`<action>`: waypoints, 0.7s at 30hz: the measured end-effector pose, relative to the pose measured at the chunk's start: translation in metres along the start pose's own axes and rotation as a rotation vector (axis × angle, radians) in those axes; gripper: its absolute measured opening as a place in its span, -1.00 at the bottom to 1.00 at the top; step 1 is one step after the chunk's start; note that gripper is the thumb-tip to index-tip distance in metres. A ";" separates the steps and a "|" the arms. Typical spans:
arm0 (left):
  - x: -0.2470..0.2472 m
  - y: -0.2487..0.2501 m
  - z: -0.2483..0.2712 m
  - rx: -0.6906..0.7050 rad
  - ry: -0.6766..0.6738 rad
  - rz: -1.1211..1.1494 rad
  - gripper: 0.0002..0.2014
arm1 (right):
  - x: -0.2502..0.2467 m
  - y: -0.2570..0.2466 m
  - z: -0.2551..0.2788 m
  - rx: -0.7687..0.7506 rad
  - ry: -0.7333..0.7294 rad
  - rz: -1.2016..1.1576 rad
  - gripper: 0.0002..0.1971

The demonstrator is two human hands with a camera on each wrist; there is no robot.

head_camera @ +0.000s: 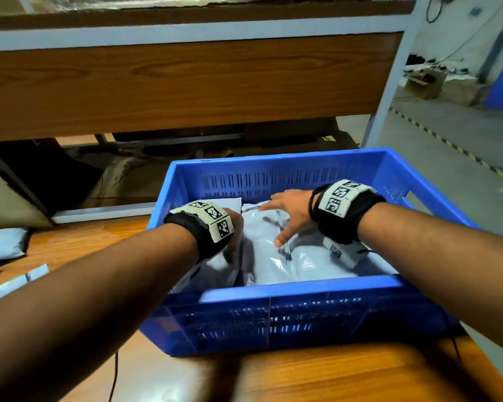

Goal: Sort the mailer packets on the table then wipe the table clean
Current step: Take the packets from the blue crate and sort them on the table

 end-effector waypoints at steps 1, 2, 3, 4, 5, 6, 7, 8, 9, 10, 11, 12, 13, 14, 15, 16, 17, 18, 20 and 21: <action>-0.007 0.003 0.005 -0.008 0.069 -0.015 -0.46 | -0.003 0.008 0.007 0.022 0.006 -0.025 -0.01; -0.012 0.006 0.008 -0.010 0.097 -0.050 -0.29 | -0.005 0.018 0.013 0.062 -0.008 -0.038 0.00; -0.012 0.012 0.011 0.016 0.090 -0.070 -0.12 | -0.005 0.027 0.019 0.116 -0.036 -0.034 0.01; -0.010 0.017 0.013 0.044 0.058 -0.046 0.01 | -0.003 0.036 0.022 0.164 -0.067 -0.027 0.02; -0.006 0.022 0.016 0.054 0.024 -0.021 0.07 | 0.000 0.043 0.025 0.195 -0.089 -0.027 0.02; -0.002 0.026 0.012 0.059 0.020 -0.019 0.11 | 0.004 0.047 0.025 0.204 -0.097 -0.041 0.01; 0.002 0.031 0.013 0.038 0.022 -0.035 0.11 | 0.007 0.050 0.025 0.200 -0.095 -0.059 0.01; 0.011 0.032 0.007 0.020 0.020 -0.041 0.05 | 0.011 0.050 0.023 0.188 -0.092 -0.077 0.01; 0.011 0.034 0.007 0.011 0.025 -0.040 -0.06 | 0.012 0.050 0.023 0.179 -0.083 -0.095 0.01; 0.010 0.034 0.006 -0.002 0.042 -0.005 -0.15 | 0.011 0.050 0.024 0.170 -0.064 -0.122 0.02; 0.007 0.035 0.008 -0.009 0.048 0.027 -0.19 | 0.009 0.052 0.026 0.165 -0.040 -0.156 0.02; 0.002 0.035 0.008 -0.001 0.065 0.054 -0.13 | 0.004 0.054 0.030 0.162 -0.013 -0.192 0.03; -0.004 0.034 0.013 0.006 0.062 0.037 -0.02 | 0.000 0.058 0.036 0.165 0.018 -0.228 0.02; -0.005 0.033 0.011 0.021 0.075 0.018 0.11 | -0.004 0.065 0.043 0.179 0.042 -0.264 0.02; -0.006 0.035 0.010 0.031 0.077 0.019 0.21 | -0.006 0.072 0.050 0.201 0.048 -0.294 0.02; -0.005 0.038 0.008 0.052 0.071 0.013 0.27 | -0.003 0.081 0.056 0.235 0.033 -0.314 0.05; -0.004 0.042 0.009 0.067 0.058 -0.017 0.30 | 0.002 0.087 0.062 0.276 0.000 -0.319 0.07; 0.001 0.045 0.009 0.077 0.055 -0.034 0.29 | 0.009 0.092 0.066 0.320 -0.043 -0.321 0.09; 0.008 0.049 0.003 0.069 0.036 -0.023 0.15 | 0.024 0.096 0.067 0.393 -0.101 -0.307 0.14; 0.011 0.051 0.002 0.069 0.036 -0.020 0.09 | 0.027 0.097 0.066 0.414 -0.109 -0.295 0.16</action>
Point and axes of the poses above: each hand's wrist, its own z-axis away from the middle knuckle, its own x-axis out of the palm, y = z × x, the point moved 4 cm from there along -z, towards the middle knuckle, and after that the axes turned 13 degrees about -z, right-handed, at the moved point
